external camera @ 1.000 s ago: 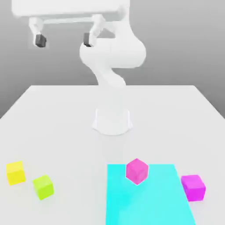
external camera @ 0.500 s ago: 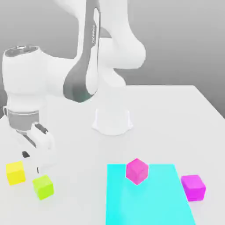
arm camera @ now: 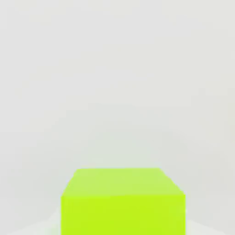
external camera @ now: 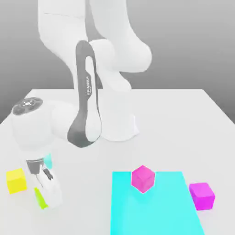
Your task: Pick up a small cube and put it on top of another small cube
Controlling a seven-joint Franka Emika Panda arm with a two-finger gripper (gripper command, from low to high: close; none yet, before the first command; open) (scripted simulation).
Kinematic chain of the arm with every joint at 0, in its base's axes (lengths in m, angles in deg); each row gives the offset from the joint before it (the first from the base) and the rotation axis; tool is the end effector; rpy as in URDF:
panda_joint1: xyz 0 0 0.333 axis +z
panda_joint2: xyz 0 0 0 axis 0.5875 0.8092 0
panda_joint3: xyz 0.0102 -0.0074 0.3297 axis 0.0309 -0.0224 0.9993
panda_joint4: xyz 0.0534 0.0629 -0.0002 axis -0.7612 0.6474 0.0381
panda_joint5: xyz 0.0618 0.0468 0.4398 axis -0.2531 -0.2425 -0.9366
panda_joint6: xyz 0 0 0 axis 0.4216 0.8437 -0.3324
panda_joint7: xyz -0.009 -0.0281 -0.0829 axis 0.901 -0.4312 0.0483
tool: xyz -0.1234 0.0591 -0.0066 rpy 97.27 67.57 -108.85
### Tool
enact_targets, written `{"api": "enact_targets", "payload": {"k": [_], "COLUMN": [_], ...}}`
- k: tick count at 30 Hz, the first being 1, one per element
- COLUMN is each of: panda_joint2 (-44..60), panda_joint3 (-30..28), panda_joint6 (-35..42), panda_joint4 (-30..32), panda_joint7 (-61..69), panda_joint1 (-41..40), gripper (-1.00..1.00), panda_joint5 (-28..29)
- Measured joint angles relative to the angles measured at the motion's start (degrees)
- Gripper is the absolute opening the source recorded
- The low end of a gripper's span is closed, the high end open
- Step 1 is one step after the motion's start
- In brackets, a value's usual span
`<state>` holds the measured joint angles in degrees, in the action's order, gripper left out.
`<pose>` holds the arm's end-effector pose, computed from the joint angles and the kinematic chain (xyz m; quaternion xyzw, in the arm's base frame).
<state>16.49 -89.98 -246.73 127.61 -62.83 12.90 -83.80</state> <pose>0.3984 -0.2183 0.0750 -0.6508 0.7592 -0.0003 0.0003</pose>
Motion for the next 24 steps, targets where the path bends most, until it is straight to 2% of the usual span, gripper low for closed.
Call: {"api": "enact_targets", "payload": {"k": [3, 5, 15, 19, 21, 24], "panda_joint2": [-5.92, -8.28, -12.58, -14.18, -12.33, -6.93], "panda_joint3": [-1.38, -0.20, 13.58, 19.56, 20.85, 19.12], "panda_joint6": [4.64, 6.83, 12.41, 14.80, 14.11, 9.56], "panda_joint4": [1.24, 1.40, 0.03, -0.74, -1.75, -2.34], "panda_joint7": [-1.47, -4.75, -27.41, -37.27, -42.85, -46.91], "panda_joint1": [0.95, 3.52, 22.02, 32.68, 36.43, 38.32], "gripper": [-1.00, -1.00, -1.00, -1.00, -1.00, -1.00], "panda_joint5": [1.96, 3.08, 6.58, 7.75, 9.79, 13.71]}}
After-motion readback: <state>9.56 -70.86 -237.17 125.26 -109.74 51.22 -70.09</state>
